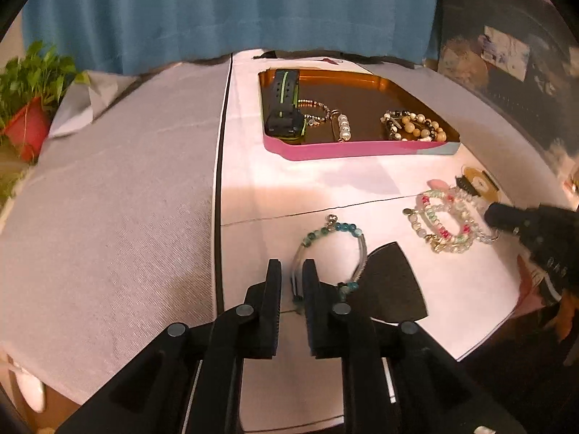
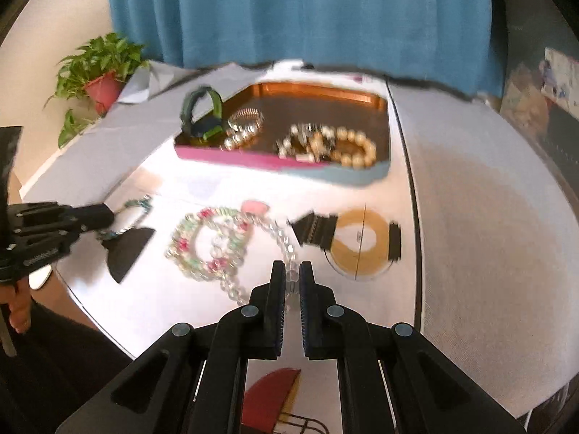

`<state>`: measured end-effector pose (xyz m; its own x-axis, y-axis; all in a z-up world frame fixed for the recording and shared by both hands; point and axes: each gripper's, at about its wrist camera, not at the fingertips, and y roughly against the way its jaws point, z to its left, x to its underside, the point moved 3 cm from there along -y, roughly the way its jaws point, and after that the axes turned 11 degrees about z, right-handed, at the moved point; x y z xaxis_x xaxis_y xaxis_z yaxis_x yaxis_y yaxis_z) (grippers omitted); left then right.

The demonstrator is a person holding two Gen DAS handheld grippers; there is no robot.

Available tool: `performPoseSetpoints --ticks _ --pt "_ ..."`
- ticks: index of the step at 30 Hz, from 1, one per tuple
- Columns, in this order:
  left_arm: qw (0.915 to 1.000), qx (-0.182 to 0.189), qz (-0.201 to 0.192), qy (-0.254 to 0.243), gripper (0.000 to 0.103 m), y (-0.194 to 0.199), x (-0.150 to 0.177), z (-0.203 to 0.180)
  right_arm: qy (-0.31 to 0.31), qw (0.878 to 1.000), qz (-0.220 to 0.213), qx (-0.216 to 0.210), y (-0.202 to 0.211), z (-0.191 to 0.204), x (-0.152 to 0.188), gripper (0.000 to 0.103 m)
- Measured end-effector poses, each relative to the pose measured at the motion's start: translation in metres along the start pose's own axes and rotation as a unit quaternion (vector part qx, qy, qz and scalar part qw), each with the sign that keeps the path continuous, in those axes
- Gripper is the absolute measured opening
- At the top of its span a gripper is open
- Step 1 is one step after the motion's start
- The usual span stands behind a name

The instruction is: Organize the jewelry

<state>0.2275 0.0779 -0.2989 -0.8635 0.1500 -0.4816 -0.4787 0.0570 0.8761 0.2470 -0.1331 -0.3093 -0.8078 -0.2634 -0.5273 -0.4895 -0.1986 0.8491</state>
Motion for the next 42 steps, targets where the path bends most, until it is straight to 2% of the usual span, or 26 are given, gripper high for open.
performPoseSetpoints --ticks 2,4,6,7,11,13,15,21,27,33,36,37,39,41,42 --pt "0.9999 -0.013 -0.005 0.0 0.025 -0.002 -0.003 0.001 0.022 1.0 -0.001 0.019 -0.001 0.004 0.0 0.009" --pt "0.9997 -0.009 -0.006 0.02 0.032 -0.004 -0.006 0.007 0.045 0.998 -0.008 0.044 -0.002 0.01 0.003 0.01" --pt "0.9991 -0.001 -0.01 0.041 0.033 -0.007 -0.01 0.013 0.042 0.998 -0.009 0.045 -0.003 0.01 0.002 0.01" --pt "0.9991 -0.006 -0.01 0.04 0.031 -0.007 -0.011 0.012 0.035 0.999 -0.009 0.039 -0.003 0.008 0.002 0.01" --pt "0.9997 -0.01 -0.008 0.02 0.002 -0.008 -0.016 -0.004 0.02 0.999 -0.007 0.036 -0.005 0.006 -0.003 0.008" --pt "0.9997 -0.015 -0.009 0.017 0.001 -0.006 -0.014 -0.011 0.011 0.999 -0.012 0.037 -0.005 0.006 -0.003 0.008" --pt "0.9996 0.009 -0.006 0.028 0.001 -0.004 -0.012 -0.013 -0.016 1.0 -0.018 0.021 -0.004 0.001 -0.003 0.008" --pt "0.9981 0.041 -0.003 0.046 0.001 0.003 -0.011 -0.016 -0.066 0.997 -0.022 -0.031 0.006 -0.011 -0.001 0.008" --pt "0.9927 0.083 -0.023 0.084 0.0 0.024 -0.017 -0.017 -0.063 0.996 -0.057 -0.036 0.035 -0.015 -0.014 0.008" --pt "0.9917 0.093 -0.044 0.077 0.0 0.048 -0.02 -0.021 -0.059 0.993 -0.093 -0.039 0.07 -0.012 -0.02 0.008" --pt "0.9918 0.097 -0.038 0.074 0.0 0.051 -0.02 -0.021 -0.066 0.992 -0.1 -0.043 0.079 -0.014 -0.021 0.008" --pt "0.9932 0.096 -0.025 0.062 0.0 0.047 -0.02 -0.023 -0.069 0.991 -0.102 -0.044 0.081 -0.015 -0.02 0.008" --pt "0.9971 0.059 -0.007 0.048 0.008 0.035 -0.014 -0.024 -0.069 0.992 -0.1 -0.042 0.08 -0.016 -0.018 0.008" --pt "0.9984 0.026 0.005 0.05 0.027 0.024 -0.008 -0.017 -0.071 0.992 -0.09 -0.044 0.075 -0.016 -0.014 0.008" --pt "0.9978 0.027 0.01 0.06 0.031 0.019 -0.005 -0.012 -0.071 0.993 -0.087 -0.045 0.073 -0.016 -0.012 0.008"
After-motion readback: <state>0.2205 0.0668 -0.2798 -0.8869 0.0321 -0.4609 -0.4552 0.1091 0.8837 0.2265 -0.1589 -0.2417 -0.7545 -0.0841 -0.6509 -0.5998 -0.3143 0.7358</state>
